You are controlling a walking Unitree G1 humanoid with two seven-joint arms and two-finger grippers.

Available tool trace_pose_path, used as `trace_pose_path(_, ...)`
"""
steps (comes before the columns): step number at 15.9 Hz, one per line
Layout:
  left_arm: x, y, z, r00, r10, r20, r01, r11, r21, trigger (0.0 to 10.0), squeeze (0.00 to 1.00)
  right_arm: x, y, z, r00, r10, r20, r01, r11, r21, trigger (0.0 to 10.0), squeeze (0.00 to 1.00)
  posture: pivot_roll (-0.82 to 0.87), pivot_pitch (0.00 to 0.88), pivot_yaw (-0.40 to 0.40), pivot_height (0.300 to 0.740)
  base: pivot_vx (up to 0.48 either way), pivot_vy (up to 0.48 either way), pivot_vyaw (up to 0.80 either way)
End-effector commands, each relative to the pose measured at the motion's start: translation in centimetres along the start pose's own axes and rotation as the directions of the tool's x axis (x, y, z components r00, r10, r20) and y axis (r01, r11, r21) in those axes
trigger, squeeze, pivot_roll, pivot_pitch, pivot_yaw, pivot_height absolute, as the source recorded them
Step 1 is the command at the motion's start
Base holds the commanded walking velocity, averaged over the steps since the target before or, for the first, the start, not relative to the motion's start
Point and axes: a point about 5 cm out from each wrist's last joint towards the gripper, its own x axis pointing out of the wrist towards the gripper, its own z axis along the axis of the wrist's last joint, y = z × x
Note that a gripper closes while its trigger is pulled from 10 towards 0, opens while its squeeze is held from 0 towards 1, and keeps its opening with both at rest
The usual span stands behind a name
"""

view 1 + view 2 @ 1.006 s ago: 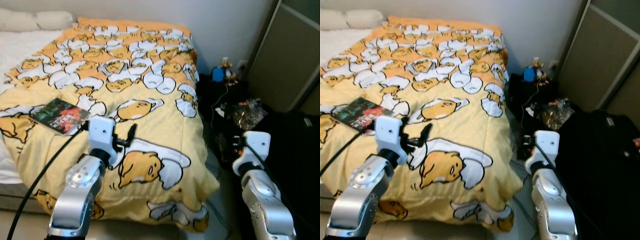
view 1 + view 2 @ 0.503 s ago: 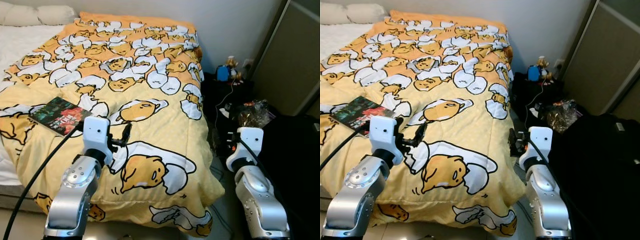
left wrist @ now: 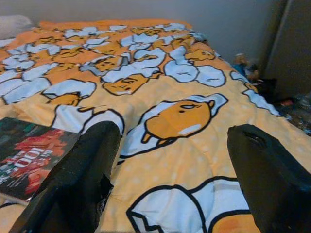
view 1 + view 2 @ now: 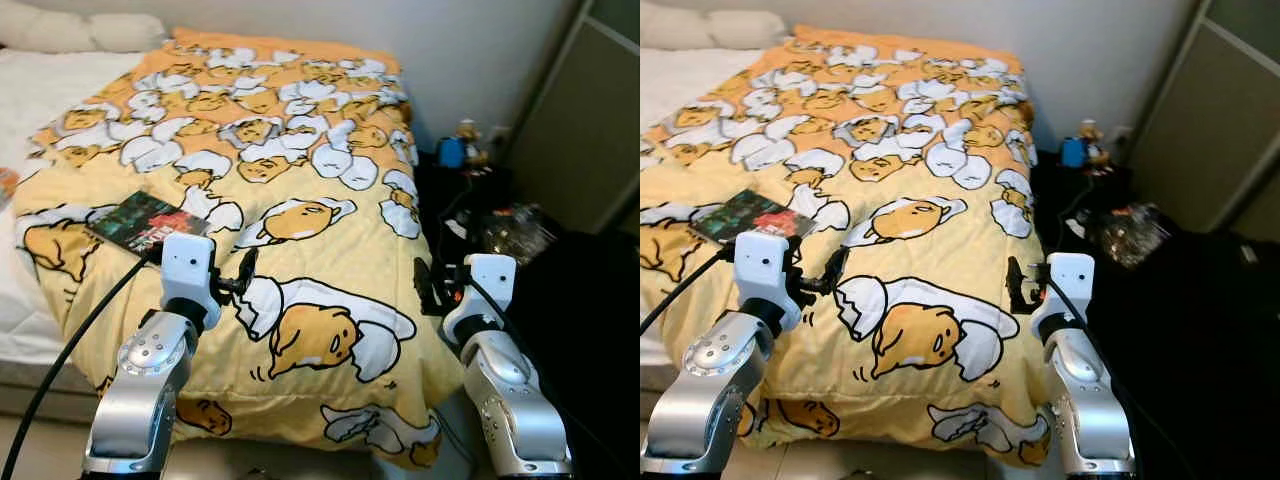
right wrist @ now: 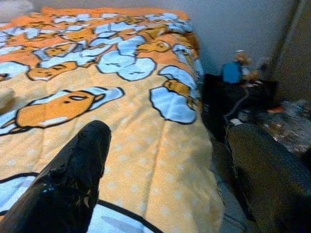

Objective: Clean up the room

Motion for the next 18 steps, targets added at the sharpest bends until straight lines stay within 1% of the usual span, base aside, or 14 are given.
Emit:
trace_pose_path(1, -0.02, -0.12, 0.29, 1.0, -0.004, 0.007, 0.004, 1.0, 0.007, 10.0, 0.0, 0.12, -0.27, -0.17, 1.0, -0.008, -0.016, 0.008, 1.0, 0.003, 10.0, 0.0, -0.02, 0.0, 0.007, 0.74, 0.0, 0.337, 0.0)
trace_pose_path(5, 0.0, -0.05, 0.3, 1.0, -0.001, 0.004, 0.001, 1.0, 0.007, 10.0, 0.0, 0.35, -0.11, -0.11, 1.0, 0.007, -0.019, -0.006, 1.0, 0.021, 10.0, 0.0, -0.01, 0.0, 0.007, 0.74, 0.0, 0.378, 0.0)
trace_pose_path(12, 0.1, 0.02, 0.33, 1.0, 0.001, 0.001, -0.001, 1.0, 0.014, 10.0, 0.0, 0.53, 0.06, -0.02, 1.0, 0.02, -0.021, -0.02, 0.999, 0.026, 10.0, 0.0, -0.01, 0.0, 0.01, 0.74, 0.0, 0.47, 0.0)
trace_pose_path(16, 0.11, 0.05, 0.24, 1.0, -0.004, -0.002, 0.004, 1.0, 0.018, 10.0, 0.0, 0.4, 0.07, -0.21, 1.0, 0.014, -0.023, -0.013, 0.999, 0.031, 10.0, 0.0, -0.03, 0.0, 0.025, 0.74, 0.0, 0.473, 0.0)
trace_pose_path(18, 0.34, -0.05, 0.15, 1.0, -0.021, -0.006, 0.021, 1.0, 0.022, 10.0, 0.0, 0.08, -0.24, -0.27, 1.0, -0.005, -0.021, 0.006, 1.0, 0.027, 10.0, 0.0, -0.05, 0.0, 0.04, 0.74, 0.0, 0.472, 0.0)
